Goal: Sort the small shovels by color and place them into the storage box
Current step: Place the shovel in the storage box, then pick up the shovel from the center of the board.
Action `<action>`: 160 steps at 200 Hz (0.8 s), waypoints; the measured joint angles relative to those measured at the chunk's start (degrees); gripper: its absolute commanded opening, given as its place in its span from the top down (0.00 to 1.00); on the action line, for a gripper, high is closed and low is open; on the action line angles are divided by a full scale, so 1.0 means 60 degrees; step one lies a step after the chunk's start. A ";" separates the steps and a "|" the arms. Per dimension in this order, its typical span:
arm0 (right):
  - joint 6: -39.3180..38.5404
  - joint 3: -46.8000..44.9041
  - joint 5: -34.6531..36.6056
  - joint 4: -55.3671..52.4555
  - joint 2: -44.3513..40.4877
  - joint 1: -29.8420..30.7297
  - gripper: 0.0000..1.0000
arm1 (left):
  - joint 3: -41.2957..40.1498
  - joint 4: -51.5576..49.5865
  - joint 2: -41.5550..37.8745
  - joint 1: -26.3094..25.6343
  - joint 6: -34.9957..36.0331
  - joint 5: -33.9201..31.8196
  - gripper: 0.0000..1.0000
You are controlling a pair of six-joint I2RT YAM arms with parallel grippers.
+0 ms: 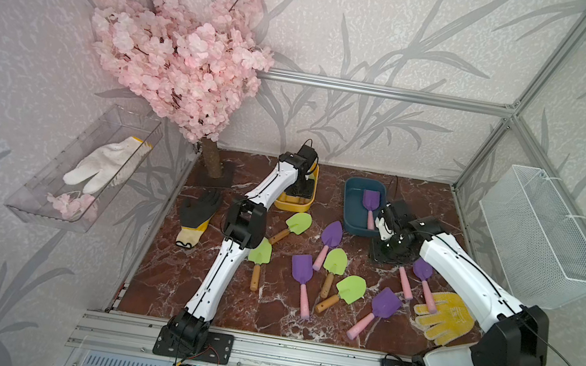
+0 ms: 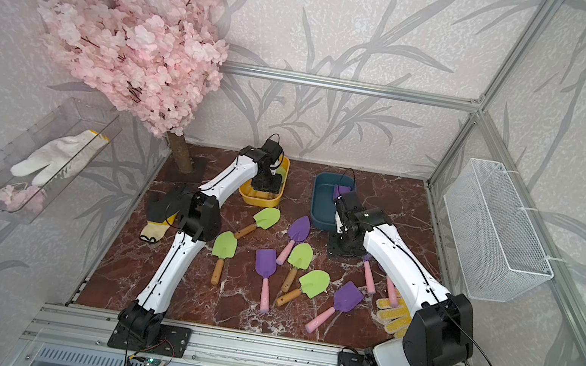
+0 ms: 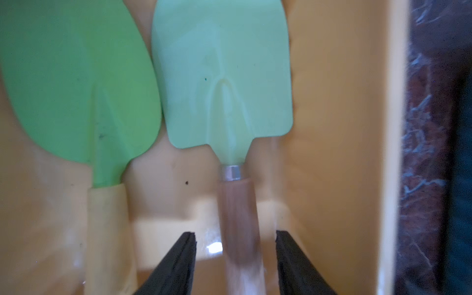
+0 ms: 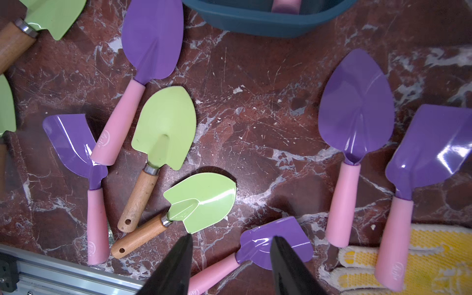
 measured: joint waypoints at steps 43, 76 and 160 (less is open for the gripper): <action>0.0186 0.0299 0.0353 -0.0317 -0.0106 -0.0036 0.45 | -0.1530 0.0153 -0.2368 -0.0295 0.0018 -0.0517 0.37; 0.0412 0.0291 0.0535 -0.0667 -0.0146 -0.0393 0.45 | -0.2430 0.0390 -0.4240 -0.0627 0.0029 -0.0943 0.35; 0.0838 -0.1096 0.0455 -0.1038 -0.0907 -0.2106 0.44 | -0.6470 0.0743 -0.8076 -0.1537 -0.0437 -0.1803 0.34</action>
